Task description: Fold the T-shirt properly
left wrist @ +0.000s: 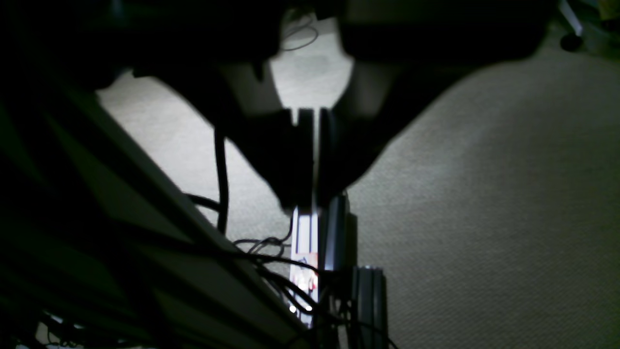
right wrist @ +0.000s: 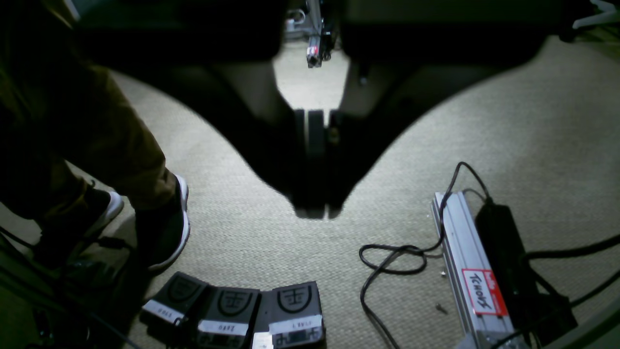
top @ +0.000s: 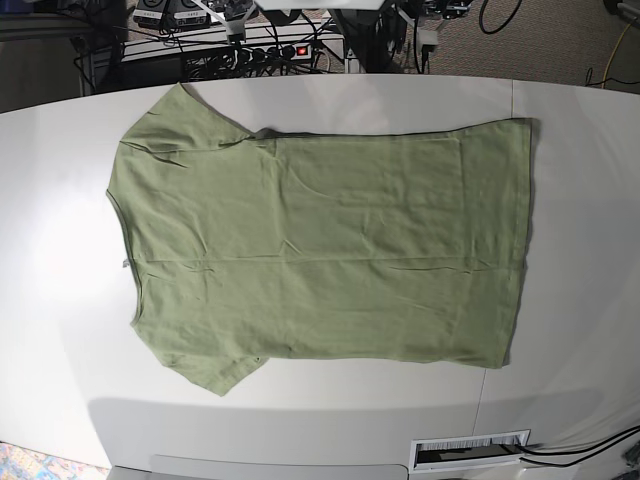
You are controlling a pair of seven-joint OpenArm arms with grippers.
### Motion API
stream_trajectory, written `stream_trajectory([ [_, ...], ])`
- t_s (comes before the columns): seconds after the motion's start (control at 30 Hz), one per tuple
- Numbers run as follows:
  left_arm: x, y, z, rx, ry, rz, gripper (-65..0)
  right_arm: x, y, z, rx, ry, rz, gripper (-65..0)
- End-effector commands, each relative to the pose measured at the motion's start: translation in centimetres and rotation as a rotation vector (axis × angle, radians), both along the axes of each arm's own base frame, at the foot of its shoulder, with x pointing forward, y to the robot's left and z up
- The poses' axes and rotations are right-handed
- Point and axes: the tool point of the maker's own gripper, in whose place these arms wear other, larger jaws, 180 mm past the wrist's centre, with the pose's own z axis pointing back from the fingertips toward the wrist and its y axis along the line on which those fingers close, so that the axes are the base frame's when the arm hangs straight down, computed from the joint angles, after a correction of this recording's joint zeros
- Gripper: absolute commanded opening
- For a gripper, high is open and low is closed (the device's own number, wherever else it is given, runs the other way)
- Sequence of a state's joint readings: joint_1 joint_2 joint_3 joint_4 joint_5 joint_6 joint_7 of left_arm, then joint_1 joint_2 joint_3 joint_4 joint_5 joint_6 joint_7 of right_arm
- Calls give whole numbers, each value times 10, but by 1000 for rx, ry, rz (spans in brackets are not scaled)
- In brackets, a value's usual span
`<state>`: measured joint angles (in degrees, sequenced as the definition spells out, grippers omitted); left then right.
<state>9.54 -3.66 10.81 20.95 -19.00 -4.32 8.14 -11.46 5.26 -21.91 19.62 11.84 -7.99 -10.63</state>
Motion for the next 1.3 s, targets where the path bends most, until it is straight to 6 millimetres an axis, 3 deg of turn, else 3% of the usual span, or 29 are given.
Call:
stream_trajectory([
  [0.0, -2, 1, 0, -1, 1, 5, -650, -1, -5, 1, -13, -1, 10, -650],
  [0.2, -12, 2, 1, -1, 15, 3, -650, -1, -16, 2, -28, -1, 14, -650],
  [0.4, -12, 2, 1, 0, 13, 2, -650, -1, -35, 5, -53, 1, 21, -650],
  [0.63, -13, 11, 0, 14, 16, -1, -650, -7, -44, 6, -50, 31, 23, -650],
  [0.93, -51, 51, 6, 61, 44, -21, -650, -38, -32, 7, 32, 112, 93, -650],
  [1.27, -95, 81, 35, 72, 14, -73, -650, -50, -78, 33, -12, 120, 158, -650],
])
